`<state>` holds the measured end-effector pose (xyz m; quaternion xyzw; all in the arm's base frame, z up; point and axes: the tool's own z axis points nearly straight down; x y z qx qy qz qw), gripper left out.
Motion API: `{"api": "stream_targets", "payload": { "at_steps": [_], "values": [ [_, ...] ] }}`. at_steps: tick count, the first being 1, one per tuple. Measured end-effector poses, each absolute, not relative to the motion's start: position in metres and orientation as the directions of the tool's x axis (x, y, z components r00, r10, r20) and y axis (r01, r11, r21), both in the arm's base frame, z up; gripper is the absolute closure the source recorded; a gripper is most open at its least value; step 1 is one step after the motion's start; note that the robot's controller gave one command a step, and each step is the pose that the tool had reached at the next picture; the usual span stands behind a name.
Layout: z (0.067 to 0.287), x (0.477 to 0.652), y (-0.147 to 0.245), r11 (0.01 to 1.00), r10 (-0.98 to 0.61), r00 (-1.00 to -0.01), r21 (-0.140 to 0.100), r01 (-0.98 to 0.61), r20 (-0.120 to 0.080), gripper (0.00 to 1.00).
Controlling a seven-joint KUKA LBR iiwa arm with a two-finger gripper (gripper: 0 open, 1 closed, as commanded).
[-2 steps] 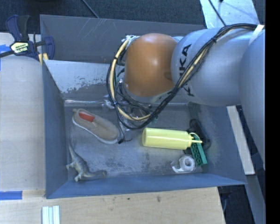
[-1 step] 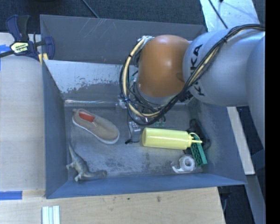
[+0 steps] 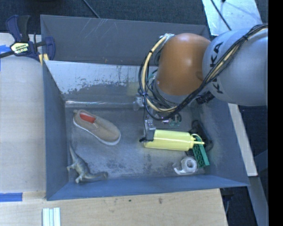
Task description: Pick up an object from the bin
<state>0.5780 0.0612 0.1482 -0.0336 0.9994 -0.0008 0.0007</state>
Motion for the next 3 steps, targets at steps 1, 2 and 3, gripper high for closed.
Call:
{"api": "stream_targets", "payload": {
  "at_steps": [1, 2, 3],
  "values": [
    [0.096, 0.575, 0.105, 0.990, -0.140, -0.990, -0.001, -0.140, -0.010, 0.00],
    [0.099, 0.576, 0.138, 0.997, -0.075, -0.997, -0.001, -0.075, -0.003, 1.00],
    [0.099, 0.576, 0.138, 0.997, -0.075, -0.997, -0.002, -0.075, -0.003, 1.00]
  ]
}}
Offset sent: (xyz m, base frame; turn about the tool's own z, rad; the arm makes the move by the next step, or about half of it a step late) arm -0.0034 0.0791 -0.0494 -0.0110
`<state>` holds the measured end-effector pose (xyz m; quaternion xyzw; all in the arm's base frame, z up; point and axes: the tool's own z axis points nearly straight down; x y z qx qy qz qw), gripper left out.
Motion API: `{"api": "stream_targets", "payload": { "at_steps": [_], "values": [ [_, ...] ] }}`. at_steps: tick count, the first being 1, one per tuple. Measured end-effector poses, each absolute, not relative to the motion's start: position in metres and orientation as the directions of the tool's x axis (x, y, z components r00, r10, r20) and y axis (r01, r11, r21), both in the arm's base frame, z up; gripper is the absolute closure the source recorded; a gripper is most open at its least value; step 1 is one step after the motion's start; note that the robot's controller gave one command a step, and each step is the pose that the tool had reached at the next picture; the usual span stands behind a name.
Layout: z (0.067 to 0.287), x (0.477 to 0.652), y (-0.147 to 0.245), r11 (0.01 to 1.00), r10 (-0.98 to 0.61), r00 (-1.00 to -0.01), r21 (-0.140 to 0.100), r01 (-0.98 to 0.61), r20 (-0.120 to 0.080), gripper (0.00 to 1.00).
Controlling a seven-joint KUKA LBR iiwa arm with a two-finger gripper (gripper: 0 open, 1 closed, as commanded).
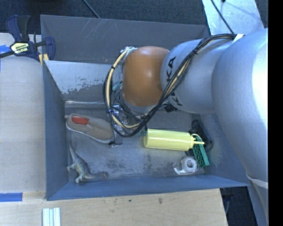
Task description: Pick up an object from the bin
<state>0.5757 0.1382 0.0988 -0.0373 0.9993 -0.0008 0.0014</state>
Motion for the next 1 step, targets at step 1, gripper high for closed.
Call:
{"api": "stream_targets", "payload": {
  "at_steps": [1],
  "values": [
    [0.1500, 0.5706, 0.1198, 0.996, -0.091, -0.996, -0.002, -0.091, 0.006, 1.00]
  ]
}}
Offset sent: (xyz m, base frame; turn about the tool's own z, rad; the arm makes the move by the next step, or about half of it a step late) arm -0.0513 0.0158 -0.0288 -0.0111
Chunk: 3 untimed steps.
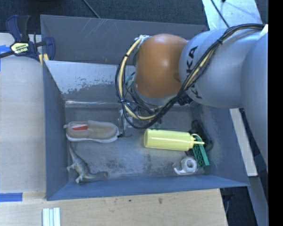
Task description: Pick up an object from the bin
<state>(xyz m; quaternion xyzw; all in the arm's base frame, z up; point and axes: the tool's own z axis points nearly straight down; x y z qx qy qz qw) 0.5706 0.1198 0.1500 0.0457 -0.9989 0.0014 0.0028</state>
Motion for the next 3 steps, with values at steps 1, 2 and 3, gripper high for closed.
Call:
{"api": "stream_targets", "payload": {
  "at_steps": [1, 2, 3],
  "values": [
    [0.068, 0.523, 0.151, 0.996, -0.084, -0.996, -0.004, -0.084, 0.006, 0.00],
    [0.070, 0.525, 0.151, 0.997, -0.083, -0.997, -0.004, -0.083, 0.002, 0.00],
    [0.070, 0.526, 0.171, 0.990, -0.141, -0.990, -0.015, -0.141, 0.004, 0.00]
  ]
}}
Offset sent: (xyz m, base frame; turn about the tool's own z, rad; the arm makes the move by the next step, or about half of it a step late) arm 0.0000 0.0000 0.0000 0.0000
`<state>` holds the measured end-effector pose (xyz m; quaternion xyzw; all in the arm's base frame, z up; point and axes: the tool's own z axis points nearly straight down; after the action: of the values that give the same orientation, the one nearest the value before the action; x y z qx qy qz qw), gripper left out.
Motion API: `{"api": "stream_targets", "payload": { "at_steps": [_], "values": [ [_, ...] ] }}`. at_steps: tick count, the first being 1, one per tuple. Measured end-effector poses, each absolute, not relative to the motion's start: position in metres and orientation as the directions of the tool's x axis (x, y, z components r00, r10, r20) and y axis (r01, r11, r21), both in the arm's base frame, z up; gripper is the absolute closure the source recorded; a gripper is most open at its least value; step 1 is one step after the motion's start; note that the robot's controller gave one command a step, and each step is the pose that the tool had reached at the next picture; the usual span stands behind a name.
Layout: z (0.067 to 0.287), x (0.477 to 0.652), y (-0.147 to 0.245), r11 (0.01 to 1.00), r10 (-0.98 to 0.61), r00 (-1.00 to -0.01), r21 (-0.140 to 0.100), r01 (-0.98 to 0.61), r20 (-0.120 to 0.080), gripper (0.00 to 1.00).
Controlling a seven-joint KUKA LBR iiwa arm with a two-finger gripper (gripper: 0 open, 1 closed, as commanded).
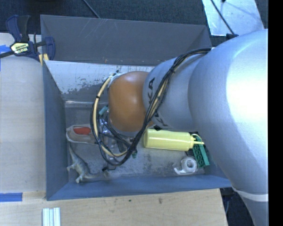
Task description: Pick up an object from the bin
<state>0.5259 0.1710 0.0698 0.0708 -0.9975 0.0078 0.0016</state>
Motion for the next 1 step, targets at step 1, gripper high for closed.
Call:
{"api": "stream_targets", "payload": {
  "at_steps": [1],
  "values": [
    [0.0766, 0.5233, 0.1985, 0.872, -0.490, -0.872, 0.001, -0.490, -0.014, 1.00]
  ]
}}
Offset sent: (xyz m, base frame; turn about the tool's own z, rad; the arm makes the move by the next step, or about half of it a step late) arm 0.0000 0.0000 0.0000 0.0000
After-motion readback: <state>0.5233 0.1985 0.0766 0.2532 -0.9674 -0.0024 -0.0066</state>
